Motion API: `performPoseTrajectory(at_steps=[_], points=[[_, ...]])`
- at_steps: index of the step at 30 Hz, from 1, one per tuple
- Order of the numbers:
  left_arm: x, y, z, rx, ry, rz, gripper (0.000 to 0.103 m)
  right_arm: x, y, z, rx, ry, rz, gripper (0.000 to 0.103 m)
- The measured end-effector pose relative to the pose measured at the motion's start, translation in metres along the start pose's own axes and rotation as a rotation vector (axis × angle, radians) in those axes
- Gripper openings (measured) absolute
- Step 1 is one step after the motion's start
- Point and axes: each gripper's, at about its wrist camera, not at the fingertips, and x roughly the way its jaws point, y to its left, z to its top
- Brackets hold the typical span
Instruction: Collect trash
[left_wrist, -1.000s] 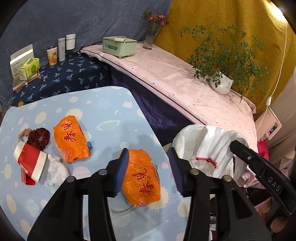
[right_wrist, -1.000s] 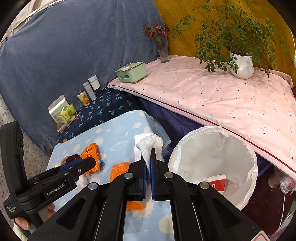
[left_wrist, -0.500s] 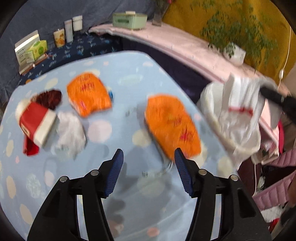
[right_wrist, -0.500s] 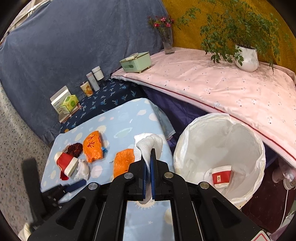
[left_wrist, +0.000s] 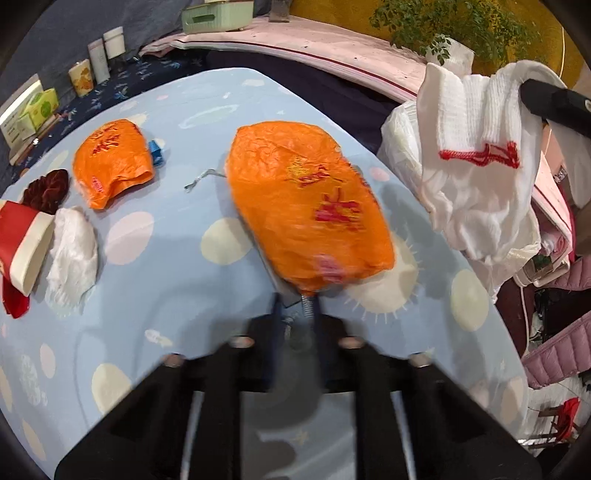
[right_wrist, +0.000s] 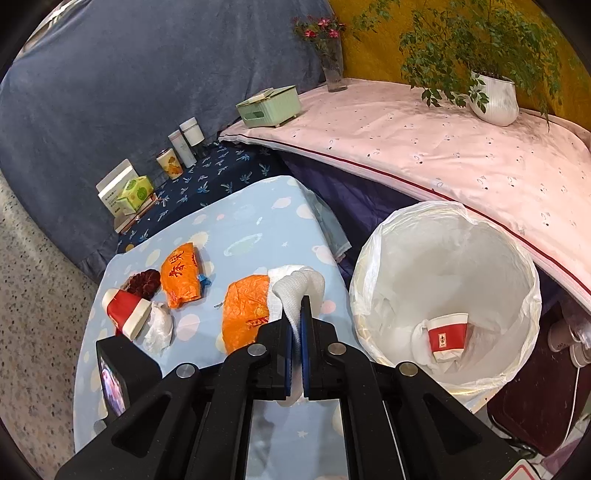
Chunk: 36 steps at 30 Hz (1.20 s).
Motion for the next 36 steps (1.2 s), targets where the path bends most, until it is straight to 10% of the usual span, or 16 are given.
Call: performPoseTrajectory(at_steps=[23,36], points=[[-0.163,-0.023,0.083,-0.010,-0.364,-0.137,0.007,-0.049,-0.007,0.040,0.011,-0.136,-0.002,0.004],[-0.140,-0.108,0.138,0.093,-0.348,-0.215,0.007,-0.061,-0.063,0.048,0.085,-0.163,-0.075,0.004]])
